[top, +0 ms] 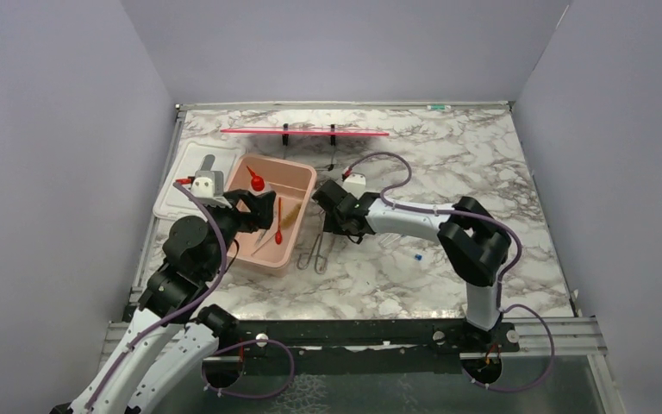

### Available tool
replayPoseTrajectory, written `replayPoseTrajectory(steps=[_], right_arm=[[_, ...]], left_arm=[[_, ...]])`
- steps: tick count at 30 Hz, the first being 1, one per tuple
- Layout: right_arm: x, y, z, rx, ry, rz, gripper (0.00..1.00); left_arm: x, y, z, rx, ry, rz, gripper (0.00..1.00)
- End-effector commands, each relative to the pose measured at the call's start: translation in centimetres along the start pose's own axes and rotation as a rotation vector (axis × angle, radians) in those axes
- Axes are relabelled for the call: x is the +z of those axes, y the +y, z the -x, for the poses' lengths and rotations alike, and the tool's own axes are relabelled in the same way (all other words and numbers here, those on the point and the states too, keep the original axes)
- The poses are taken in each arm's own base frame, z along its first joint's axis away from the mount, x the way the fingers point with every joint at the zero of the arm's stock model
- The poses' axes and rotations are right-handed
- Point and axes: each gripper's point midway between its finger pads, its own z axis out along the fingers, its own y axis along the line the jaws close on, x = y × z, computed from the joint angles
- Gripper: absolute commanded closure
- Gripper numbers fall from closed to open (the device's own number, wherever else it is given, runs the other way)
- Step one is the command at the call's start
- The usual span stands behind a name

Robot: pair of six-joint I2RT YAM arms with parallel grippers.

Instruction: Organize the chemistry lab equipment

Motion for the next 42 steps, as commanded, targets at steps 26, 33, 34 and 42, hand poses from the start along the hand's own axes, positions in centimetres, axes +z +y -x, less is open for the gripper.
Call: replayPoseTrajectory(steps=[26,33,34,42], right_arm=[[-2.2,-1.9,2.5,-0.008,-0.088,-0.117,1.0],[-7.1,-3.0,5.6,0.027,-0.172,-0.099,1.0],[-7.6,-2.9,6.0,0.031,-0.181,-0.086,1.0],[-13.5,1.2,9.5,0.05,-0.244,0.195,1.0]], left_arm=[[-0.4,0.8,-0.6,-0.078,-0.044,0.031,0.19],[-0.3,1.4,-0.8,-0.079,-0.035,0.063,0.19],[-0.2,1.4,-0.8,-0.081,-0.034,0.063,0.19],[-0.4,3.1,-0.9,-0.096,-0.034,0.167,0.19]])
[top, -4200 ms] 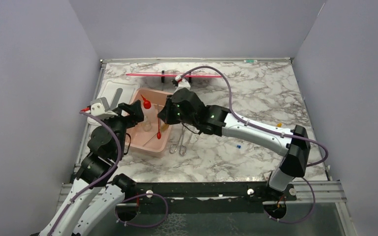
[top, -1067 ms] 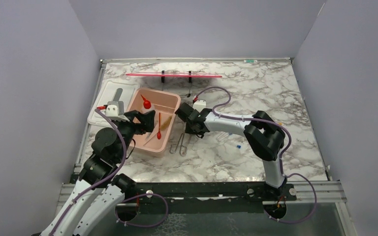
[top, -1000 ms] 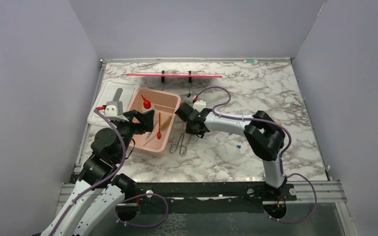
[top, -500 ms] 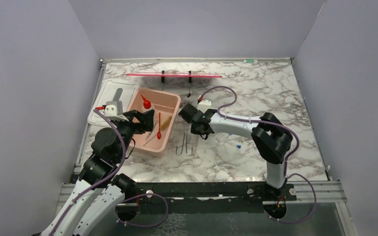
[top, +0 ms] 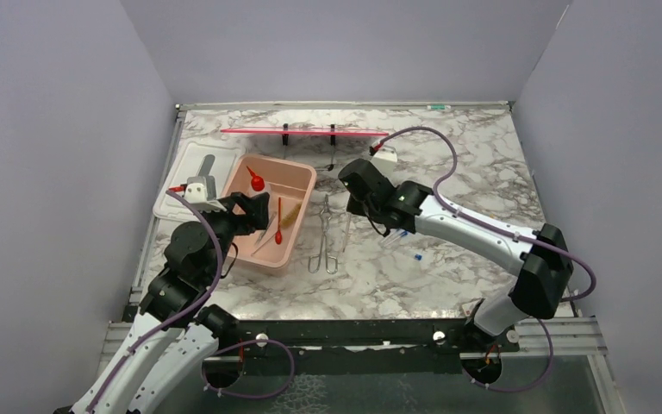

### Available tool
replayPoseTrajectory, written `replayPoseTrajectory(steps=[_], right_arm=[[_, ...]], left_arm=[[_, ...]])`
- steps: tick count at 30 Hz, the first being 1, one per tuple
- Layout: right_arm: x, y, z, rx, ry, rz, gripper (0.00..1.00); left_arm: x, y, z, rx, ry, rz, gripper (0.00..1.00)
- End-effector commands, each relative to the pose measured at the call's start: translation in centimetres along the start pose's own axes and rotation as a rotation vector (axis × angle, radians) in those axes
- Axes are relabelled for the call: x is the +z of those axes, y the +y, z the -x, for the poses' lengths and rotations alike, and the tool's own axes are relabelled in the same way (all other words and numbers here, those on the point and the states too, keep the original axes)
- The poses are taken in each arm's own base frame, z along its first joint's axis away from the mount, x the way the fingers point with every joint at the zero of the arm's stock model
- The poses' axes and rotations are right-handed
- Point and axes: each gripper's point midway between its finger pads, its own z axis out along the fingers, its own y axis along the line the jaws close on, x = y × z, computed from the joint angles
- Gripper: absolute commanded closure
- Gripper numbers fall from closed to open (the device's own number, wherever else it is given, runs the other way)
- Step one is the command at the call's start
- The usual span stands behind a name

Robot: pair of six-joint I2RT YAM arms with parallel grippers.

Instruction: Organize the chemistry lab equipment

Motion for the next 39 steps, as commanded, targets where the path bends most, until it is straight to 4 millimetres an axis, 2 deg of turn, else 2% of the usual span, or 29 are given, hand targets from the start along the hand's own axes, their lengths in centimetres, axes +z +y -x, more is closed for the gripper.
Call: replayPoseTrajectory(steps=[1,5,8,12,16,23,26,30,35,39], right_arm=[[-2.8,3.0,2.5,0.012,-0.053,0.155,0.99],[-4.6,6.5,3.7,0.01,-0.119,0.198,0.99],[-5.1,9.3,3.6,-0.004,-0.146,0.212,0.99],[-5.6,13.1,3.2,-0.005,-0.187,0.226,1.0],[-4.5,16.3,2.4,0.028,-0.193,0.225,1.0],[-1.3,20.9,0.9,0.046,-0.169,0.234,0.99],[0.2,21.6,-0.3,0.06,-0.152,0.217,0.99],[2.1,21.5,-2.0,0.077,-0.14,0.191,0.99],[4.2,20.6,-3.7,0.068,-0.136,0.135,0.99],[5.1,19.7,-4.5,0.064,-0.136,0.093,0.99]], left_arm=[[-0.2,1.7,0.6,-0.024,-0.02,0.103,0.19],[-0.5,2.3,1.0,-0.039,-0.036,0.139,0.19],[-1.2,3.2,1.6,-0.064,-0.067,0.184,0.18],[-2.6,5.4,2.6,-0.12,-0.12,0.3,0.17],[-4.0,6.5,4.1,-0.164,-0.195,0.346,0.16],[-6.6,6.7,6.6,-0.141,-0.224,0.344,0.16],[-7.9,7.0,7.6,-0.125,-0.247,0.344,0.17],[-8.9,7.1,8.5,-0.114,-0.261,0.339,0.16],[-9.1,7.1,8.2,-0.109,-0.246,0.333,0.17],[-8.8,7.0,7.6,-0.103,-0.227,0.329,0.16]])
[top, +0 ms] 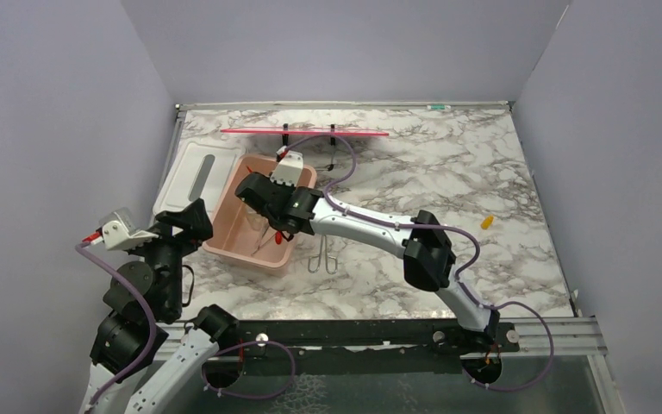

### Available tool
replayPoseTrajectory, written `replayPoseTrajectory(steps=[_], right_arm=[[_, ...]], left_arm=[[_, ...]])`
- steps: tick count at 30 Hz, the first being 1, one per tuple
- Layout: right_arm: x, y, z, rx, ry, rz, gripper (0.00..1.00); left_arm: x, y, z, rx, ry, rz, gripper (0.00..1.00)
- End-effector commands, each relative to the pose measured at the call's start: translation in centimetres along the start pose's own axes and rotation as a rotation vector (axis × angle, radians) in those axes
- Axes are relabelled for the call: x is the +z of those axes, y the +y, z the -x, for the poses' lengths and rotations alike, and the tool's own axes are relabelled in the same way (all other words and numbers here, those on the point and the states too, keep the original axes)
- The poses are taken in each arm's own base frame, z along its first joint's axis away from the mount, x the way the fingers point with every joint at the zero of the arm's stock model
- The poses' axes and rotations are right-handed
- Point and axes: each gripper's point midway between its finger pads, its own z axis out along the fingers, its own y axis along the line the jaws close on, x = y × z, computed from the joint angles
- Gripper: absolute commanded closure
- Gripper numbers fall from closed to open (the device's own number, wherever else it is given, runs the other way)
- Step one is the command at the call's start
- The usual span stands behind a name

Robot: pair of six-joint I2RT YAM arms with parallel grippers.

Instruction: Organize the chemistry lab equipment

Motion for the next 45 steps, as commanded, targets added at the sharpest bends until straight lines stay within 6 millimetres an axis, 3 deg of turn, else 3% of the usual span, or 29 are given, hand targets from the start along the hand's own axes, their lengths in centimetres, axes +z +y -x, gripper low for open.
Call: replayPoseTrajectory(steps=[1,5,10,12,17,22,24,28,32,36,40,43,45], right_arm=[[0.7,-1.4,0.0,0.021,-0.045,-0.075,0.99],[0.7,-2.0,-0.3,0.024,-0.043,-0.09,0.91],[0.1,-1.8,0.3,0.01,-0.043,-0.06,0.7],[-0.4,-0.8,1.0,-0.007,-0.043,-0.009,0.64],[-2.4,0.5,2.9,-0.037,-0.039,0.073,0.63],[-6.6,1.2,6.5,-0.031,-0.083,0.207,0.63],[-8.0,0.5,7.7,-0.026,-0.102,0.24,0.62],[-10.0,-3.3,8.9,-0.03,-0.129,0.228,0.61],[-9.5,-9.6,7.5,-0.044,-0.13,0.097,0.54],[-6.6,-13.6,4.4,-0.021,0.019,0.114,0.49],[-4.0,-17.3,1.6,-0.015,0.09,0.03,0.48],[-1.9,-18.2,0.7,-0.073,0.083,-0.007,0.47],[-0.2,-17.7,0.6,-0.095,0.072,0.011,0.45]], left_arm=[[-0.1,0.4,-0.5,0.032,0.017,0.006,0.16],[0.0,0.3,-0.7,0.034,0.024,0.005,0.17],[0.2,0.1,-0.8,0.063,0.032,0.002,0.16],[0.3,0.2,-0.3,0.127,0.026,0.01,0.16],[0.6,-0.5,0.1,0.205,0.045,-0.012,0.16],[1.1,-2.8,-1.6,0.226,0.119,-0.109,0.16],[1.3,-3.9,-2.5,0.25,0.159,-0.159,0.16],[1.7,-6.5,-4.2,0.294,0.249,-0.267,0.16],[2.3,-9.4,-5.8,0.301,0.306,-0.376,0.16],[2.5,-12.2,-6.2,0.244,0.258,-0.511,0.16],[2.5,-13.6,-6.7,0.183,0.221,-0.588,0.16],[2.9,-13.7,-8.0,0.165,0.242,-0.589,0.16],[3.0,-13.7,-9.0,0.166,0.261,-0.597,0.16]])
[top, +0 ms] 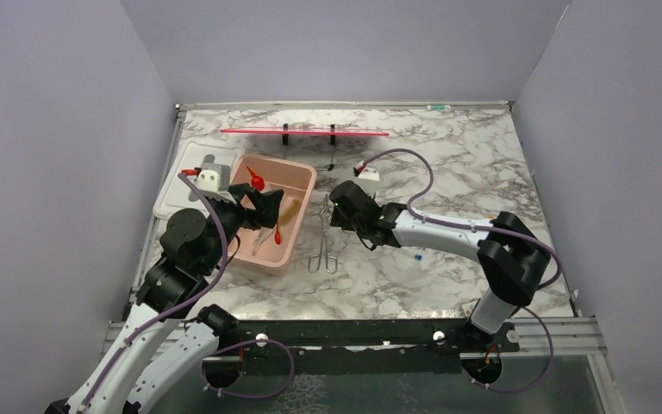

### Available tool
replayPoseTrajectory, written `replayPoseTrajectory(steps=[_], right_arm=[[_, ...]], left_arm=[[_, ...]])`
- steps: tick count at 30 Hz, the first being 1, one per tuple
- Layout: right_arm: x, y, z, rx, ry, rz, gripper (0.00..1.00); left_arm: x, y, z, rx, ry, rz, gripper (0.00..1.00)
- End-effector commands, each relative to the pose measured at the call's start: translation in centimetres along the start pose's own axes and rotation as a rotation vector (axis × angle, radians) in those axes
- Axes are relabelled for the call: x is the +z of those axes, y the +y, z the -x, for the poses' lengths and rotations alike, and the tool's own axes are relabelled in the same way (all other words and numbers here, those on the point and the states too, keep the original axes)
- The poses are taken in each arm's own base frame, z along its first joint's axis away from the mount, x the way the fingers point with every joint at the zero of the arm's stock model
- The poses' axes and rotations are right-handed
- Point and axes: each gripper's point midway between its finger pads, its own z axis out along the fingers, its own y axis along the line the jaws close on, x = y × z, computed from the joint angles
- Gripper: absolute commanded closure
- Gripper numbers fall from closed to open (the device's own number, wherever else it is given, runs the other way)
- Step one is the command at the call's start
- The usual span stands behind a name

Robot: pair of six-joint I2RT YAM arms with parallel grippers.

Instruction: Organize the chemistry lab equipment

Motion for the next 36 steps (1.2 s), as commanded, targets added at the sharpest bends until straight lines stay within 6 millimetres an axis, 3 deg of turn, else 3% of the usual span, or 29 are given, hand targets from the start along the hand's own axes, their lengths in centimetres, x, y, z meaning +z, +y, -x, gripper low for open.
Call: replayPoseTrajectory(steps=[1,8,12,18,24,31,36], right_arm=[[2.8,2.9,0.4,-0.039,-0.028,0.097,0.45],[7.8,3.7,1.6,-0.061,-0.125,0.03,0.45],[9.4,3.5,1.6,-0.071,-0.155,-0.007,0.5],[10.8,2.0,1.1,-0.06,-0.172,-0.103,0.55],[12.4,2.2,0.0,-0.109,-0.149,-0.11,0.57],[13.2,1.9,0.2,-0.11,-0.171,-0.148,0.59],[13.2,0.6,-0.2,-0.12,-0.166,-0.202,0.71]], left_arm=[[1.1,-2.1,0.4,-0.035,-0.045,-0.109,0.16],[1.7,-1.9,-0.5,-0.019,-0.037,-0.106,0.16],[1.8,-1.3,-0.9,-0.016,-0.038,-0.077,0.17],[2.0,-0.9,-1.2,-0.004,-0.033,-0.059,0.16],[2.2,-0.8,-1.7,0.0,-0.016,-0.057,0.16],[2.3,-0.9,-1.7,-0.003,-0.02,-0.06,0.17],[2.5,-0.8,-2.0,0.003,-0.01,-0.06,0.16]])
